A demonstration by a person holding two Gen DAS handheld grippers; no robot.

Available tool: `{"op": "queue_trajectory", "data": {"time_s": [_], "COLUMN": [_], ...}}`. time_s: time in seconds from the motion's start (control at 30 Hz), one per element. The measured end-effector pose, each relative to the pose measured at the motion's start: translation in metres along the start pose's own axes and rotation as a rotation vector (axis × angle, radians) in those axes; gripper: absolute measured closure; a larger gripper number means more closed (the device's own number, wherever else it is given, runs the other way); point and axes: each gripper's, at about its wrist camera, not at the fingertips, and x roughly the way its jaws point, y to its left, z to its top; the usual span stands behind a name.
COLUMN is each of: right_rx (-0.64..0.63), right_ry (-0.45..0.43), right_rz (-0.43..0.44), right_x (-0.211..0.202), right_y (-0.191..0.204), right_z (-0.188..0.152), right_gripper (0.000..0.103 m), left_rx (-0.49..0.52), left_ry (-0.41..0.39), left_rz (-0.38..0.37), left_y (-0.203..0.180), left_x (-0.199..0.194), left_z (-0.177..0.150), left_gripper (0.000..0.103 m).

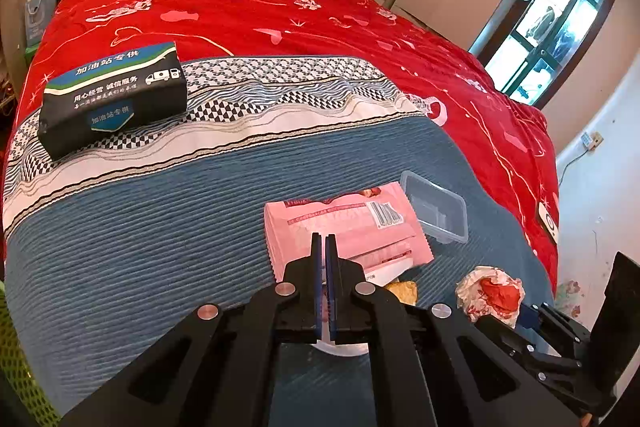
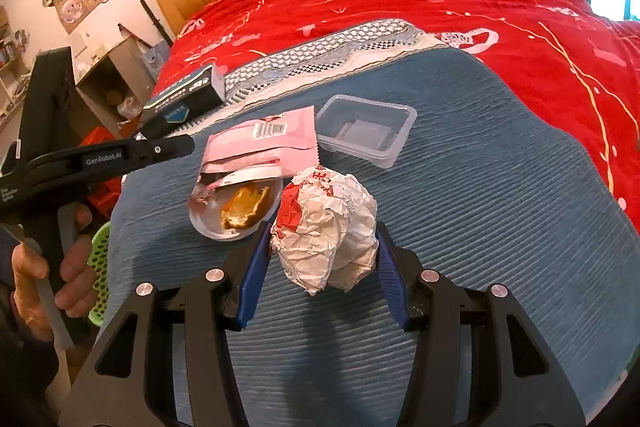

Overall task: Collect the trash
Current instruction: 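Grasp the crumpled white paper with the right tool while the left tool grasps the pink packet, then carry the paper and packet over the wastebasket and open both tools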

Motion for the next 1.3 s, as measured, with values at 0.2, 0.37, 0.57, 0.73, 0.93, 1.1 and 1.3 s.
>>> {"op": "queue_trajectory", "data": {"time_s": [0.2, 0.37, 0.57, 0.73, 0.93, 1.1, 1.3], "right_rx": [0.01, 0.019, 0.025, 0.025, 0.026, 0.028, 0.03], "right_ry": [0.006, 0.016, 0.029, 0.036, 0.036, 0.034, 0.03], "right_rz": [0.005, 0.011, 0.019, 0.024, 0.026, 0.023, 0.022], "right_x": [0.0, 0.003, 0.009, 0.013, 0.014, 0.014, 0.009], "right_y": [-0.002, -0.006, -0.01, -0.01, -0.01, -0.009, -0.005], "right_z": [-0.001, -0.003, -0.005, -0.008, -0.008, -0.008, -0.011], "right_gripper": [0.052, 0.052, 0.052, 0.052, 0.052, 0.052, 0.052], "left_rx": [-0.018, -0.047, -0.082, -0.093, -0.071, -0.067, -0.072], "left_ry": [0.022, 0.045, 0.073, 0.108, 0.105, 0.072, 0.01], "left_rz": [0.016, 0.018, -0.008, -0.031, -0.02, -0.017, -0.023], "left_y": [0.007, 0.015, 0.024, 0.024, 0.018, 0.015, 0.014], "left_x": [0.005, 0.017, 0.034, 0.05, 0.06, 0.053, 0.028], "left_z": [0.003, 0.006, 0.01, 0.012, 0.01, 0.008, 0.008], "left_gripper": [0.062, 0.04, 0.019, 0.017, 0.039, 0.058, 0.073]}}
